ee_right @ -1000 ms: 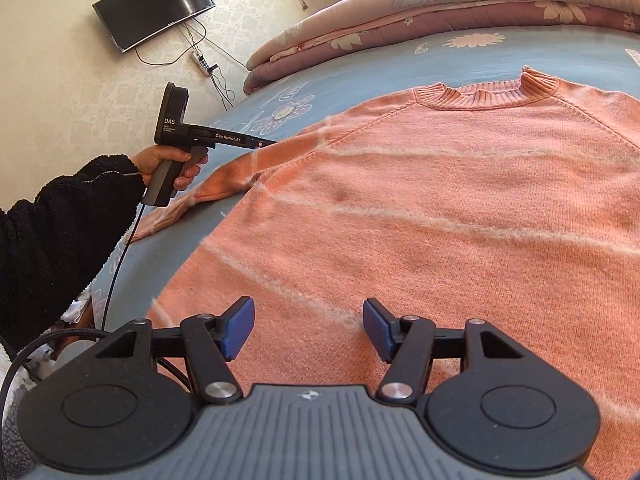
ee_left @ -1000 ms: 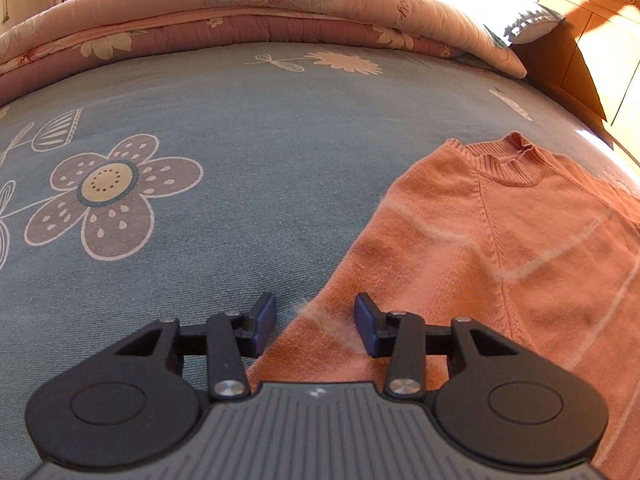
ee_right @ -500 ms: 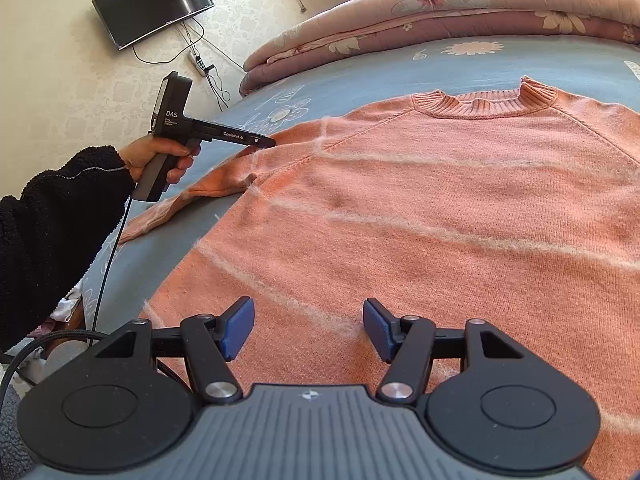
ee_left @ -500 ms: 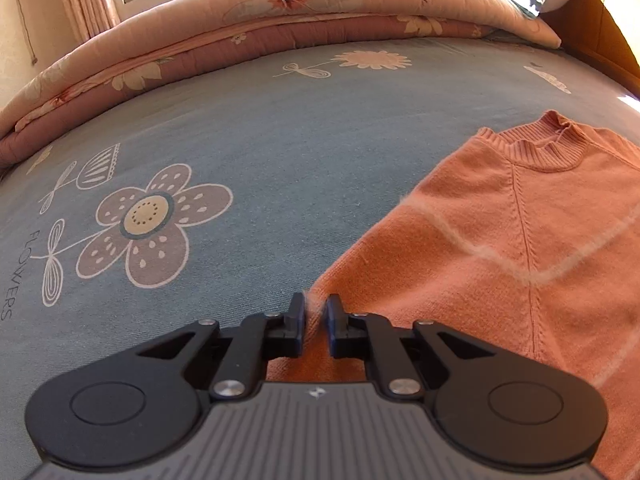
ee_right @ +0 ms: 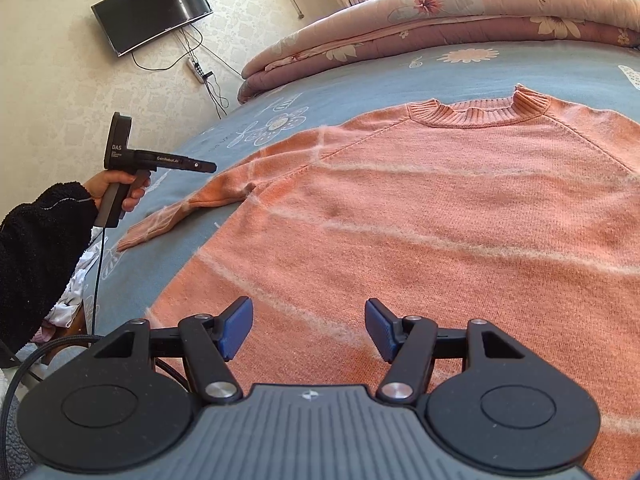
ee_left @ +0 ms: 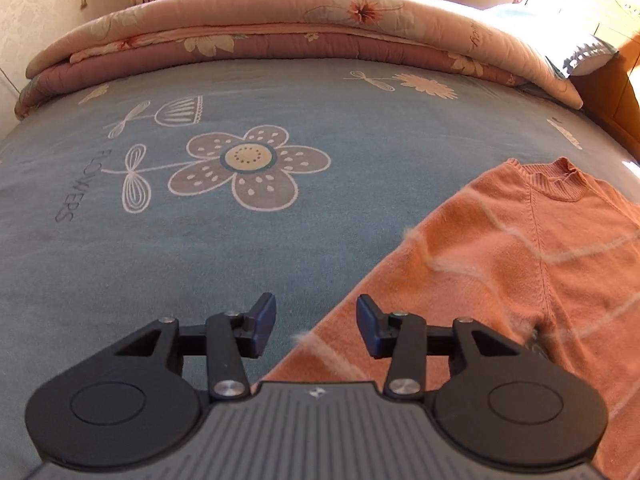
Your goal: Fold clothes
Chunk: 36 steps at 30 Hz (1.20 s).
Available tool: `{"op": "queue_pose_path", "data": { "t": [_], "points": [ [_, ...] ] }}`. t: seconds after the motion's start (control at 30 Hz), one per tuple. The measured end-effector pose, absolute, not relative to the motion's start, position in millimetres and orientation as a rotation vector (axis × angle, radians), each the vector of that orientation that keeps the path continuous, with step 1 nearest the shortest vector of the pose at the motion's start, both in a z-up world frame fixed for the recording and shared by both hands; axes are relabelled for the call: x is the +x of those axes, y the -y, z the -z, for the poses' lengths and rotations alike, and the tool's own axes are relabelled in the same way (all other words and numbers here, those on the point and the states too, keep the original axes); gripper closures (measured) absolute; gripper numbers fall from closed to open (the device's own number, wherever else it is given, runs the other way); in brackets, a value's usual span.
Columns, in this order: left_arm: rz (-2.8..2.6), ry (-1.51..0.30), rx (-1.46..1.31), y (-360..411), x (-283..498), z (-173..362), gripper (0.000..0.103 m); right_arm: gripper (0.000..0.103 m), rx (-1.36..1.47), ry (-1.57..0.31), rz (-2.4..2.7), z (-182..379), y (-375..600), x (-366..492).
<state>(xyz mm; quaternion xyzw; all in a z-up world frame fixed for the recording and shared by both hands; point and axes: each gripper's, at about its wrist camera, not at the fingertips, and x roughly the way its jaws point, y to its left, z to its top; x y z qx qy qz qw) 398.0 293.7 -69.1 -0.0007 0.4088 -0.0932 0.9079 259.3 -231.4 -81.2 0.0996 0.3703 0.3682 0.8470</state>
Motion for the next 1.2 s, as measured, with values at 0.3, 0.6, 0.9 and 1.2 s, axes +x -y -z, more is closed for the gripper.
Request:
{"op": "queue_pose_path", "data": {
  "t": [0.3,0.6,0.9,1.2],
  "points": [
    [0.196,-0.881,0.065,-297.7,383.1,90.1,0.088,0.036,0.184,-0.797,-0.769,86.3,222.1,261.5],
    [0.089,-0.89,0.099,-293.8,392.7,83.0,0.088,0.036,0.174,-0.786,-0.767,82.2,219.9,258.9],
    [-0.171,-0.806,-0.074,-355.3,328.1,52.2,0.055,0.034,0.182,-0.759,-0.773,72.0,220.4,253.8],
    [-0.435,-0.741,-0.418,-425.7,243.2,90.2,0.055,0.033,0.214,-0.743,-0.778,69.3,219.0,254.7]
  ]
}}
